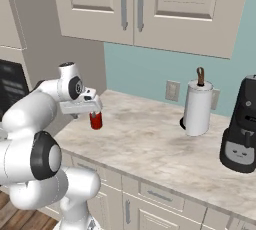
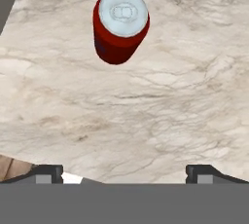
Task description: Four empty soda cans are scattered around the kitchen. Gather all the cans and cluster them next to the stove for recycling.
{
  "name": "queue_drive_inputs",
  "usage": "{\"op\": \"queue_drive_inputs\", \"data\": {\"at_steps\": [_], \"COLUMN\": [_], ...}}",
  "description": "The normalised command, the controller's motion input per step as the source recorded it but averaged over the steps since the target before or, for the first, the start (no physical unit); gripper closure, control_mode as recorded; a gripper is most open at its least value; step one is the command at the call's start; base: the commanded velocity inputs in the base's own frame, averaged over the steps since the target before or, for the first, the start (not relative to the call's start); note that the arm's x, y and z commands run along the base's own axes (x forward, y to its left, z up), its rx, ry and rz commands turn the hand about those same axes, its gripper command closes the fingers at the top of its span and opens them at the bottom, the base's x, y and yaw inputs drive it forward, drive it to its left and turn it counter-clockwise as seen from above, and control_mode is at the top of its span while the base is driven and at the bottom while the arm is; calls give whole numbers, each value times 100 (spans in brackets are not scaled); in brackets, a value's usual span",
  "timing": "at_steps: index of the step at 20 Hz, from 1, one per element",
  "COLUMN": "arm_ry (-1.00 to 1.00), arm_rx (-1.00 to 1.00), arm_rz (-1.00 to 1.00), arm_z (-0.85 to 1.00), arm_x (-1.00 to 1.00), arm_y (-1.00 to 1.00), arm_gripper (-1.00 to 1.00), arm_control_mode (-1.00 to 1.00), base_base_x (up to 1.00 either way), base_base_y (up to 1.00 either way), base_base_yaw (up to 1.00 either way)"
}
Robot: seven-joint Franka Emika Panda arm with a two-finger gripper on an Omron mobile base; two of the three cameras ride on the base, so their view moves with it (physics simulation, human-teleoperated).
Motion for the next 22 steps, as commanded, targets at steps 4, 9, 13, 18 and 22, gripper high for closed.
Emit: {"op": "queue_drive_inputs", "data": {"at_steps": [4, 9, 13, 18, 22], "arm_ry": [0, 2, 0, 2, 0], "arm_rx": [6, 10, 10, 2, 0], "arm_rz": [5, 5, 7, 5, 4], "arm_z": [0, 0, 0, 0, 0], "arm_x": [0, 0, 0, 9, 16], "arm_y": [4, 1, 0, 1, -3], "arm_gripper": [-100, -100, -100, -100, -100], "arm_control_mode": [-100, -100, -100, -100, -100], "base_base_x": [0, 0, 0, 0, 0], "base_base_y": [0, 0, 0, 0, 0], "base_base_yaw": [0, 0, 0, 0, 0]}}
